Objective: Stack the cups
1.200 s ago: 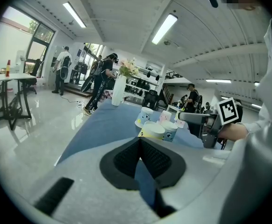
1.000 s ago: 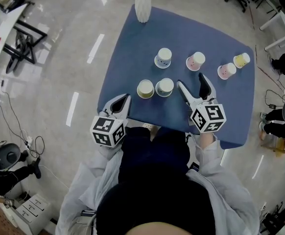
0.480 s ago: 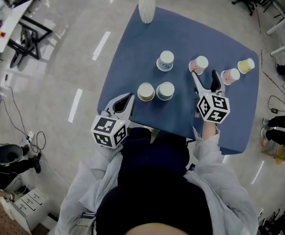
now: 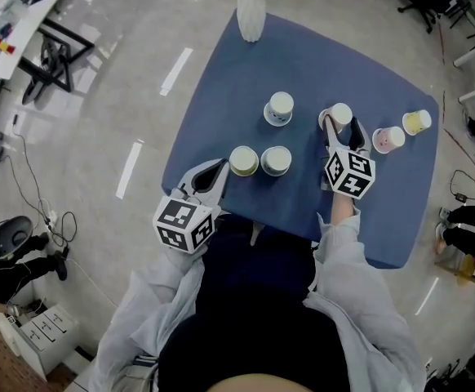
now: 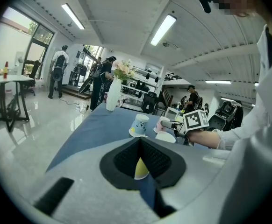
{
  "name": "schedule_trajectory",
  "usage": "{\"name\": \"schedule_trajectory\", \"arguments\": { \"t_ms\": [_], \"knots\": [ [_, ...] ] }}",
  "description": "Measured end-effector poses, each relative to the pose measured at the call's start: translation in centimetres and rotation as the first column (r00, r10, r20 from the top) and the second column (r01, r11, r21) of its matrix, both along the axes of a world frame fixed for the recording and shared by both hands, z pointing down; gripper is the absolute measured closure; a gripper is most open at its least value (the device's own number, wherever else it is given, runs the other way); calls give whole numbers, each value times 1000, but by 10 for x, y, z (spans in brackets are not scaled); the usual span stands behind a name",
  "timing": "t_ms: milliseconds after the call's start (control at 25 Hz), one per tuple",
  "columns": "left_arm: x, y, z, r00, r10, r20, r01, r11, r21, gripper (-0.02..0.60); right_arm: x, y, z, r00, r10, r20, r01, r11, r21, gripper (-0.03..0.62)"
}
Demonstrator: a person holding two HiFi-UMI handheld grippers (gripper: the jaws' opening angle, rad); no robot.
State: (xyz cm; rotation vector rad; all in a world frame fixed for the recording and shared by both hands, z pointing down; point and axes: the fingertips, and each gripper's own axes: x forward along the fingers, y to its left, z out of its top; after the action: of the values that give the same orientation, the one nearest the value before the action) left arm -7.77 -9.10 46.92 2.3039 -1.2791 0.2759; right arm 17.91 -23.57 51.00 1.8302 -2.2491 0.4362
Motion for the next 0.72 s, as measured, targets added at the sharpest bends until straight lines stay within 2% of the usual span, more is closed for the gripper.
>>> {"name": "schedule_trajectory", "arguments": {
  "t_ms": [80,280,720],
  "knots": [
    [-2,0,0,1000,-3,1,3,1000,-3,583,1,-1,3,1000,5,-18,-5,1000,-3,338],
    [-9,1,5,1000,-14,3,14,1000,-12,583,-3,-2,4,1000,-6,-30,6,1000,3,341],
    [-11,11,4,1000,27,-14,-27,1000,-1,583,-24,26,-17,997,-48,-62,50,998,30,342]
  ]
}}
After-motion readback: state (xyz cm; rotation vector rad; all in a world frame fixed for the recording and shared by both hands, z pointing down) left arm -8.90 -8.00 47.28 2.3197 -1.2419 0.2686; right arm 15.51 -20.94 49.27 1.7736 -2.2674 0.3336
